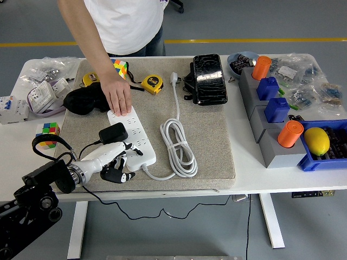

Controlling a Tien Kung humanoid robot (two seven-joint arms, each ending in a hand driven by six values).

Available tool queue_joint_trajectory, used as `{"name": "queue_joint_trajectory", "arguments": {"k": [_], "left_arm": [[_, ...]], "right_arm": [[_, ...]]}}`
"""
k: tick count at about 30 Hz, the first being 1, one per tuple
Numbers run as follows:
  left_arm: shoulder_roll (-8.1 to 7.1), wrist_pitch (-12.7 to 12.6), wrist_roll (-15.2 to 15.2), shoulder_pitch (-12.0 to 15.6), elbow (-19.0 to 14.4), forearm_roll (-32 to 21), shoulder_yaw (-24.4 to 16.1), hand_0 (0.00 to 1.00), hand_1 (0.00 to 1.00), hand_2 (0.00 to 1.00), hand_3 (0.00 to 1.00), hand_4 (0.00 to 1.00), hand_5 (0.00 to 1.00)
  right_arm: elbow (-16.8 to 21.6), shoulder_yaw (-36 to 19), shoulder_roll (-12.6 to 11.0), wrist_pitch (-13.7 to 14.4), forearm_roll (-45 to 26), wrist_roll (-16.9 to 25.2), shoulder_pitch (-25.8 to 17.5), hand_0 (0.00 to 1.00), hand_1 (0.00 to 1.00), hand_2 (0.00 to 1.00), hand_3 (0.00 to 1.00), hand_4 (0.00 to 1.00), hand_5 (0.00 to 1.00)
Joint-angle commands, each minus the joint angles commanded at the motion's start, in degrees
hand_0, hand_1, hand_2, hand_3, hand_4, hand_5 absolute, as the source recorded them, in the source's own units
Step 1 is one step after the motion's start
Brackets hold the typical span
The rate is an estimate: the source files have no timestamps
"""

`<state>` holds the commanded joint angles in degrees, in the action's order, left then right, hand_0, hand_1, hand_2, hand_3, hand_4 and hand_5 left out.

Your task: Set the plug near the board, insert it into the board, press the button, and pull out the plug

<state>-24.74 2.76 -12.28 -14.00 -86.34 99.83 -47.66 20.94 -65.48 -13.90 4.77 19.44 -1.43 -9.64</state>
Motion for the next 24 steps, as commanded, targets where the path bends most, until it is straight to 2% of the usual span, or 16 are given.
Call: {"name": "queue_joint_trajectory", "arguments": {"k": [15, 24], "left_arm": [[0.02, 0.9, -0.1, 0.0, 0.7, 0.3, -0.1, 0.050, 0.069, 0.157, 0.743, 0.747, 0.002], [0.02, 1.0, 0.8, 0.1, 0.0, -0.3, -0.5, 0.049, 0.068, 0.157, 0.750, 0.752, 0.002]], "right_arm": [[0.0, -0.2, 0.0, 0.0, 0.1, 0.0, 0.0, 0.567, 0.661, 0.667, 0.547, 0.924, 0.473], [0.1, -0.4, 0.1, 0.0, 0.3, 0.0, -0.1, 0.567, 0.660, 0.666, 0.547, 0.925, 0.474]]}}
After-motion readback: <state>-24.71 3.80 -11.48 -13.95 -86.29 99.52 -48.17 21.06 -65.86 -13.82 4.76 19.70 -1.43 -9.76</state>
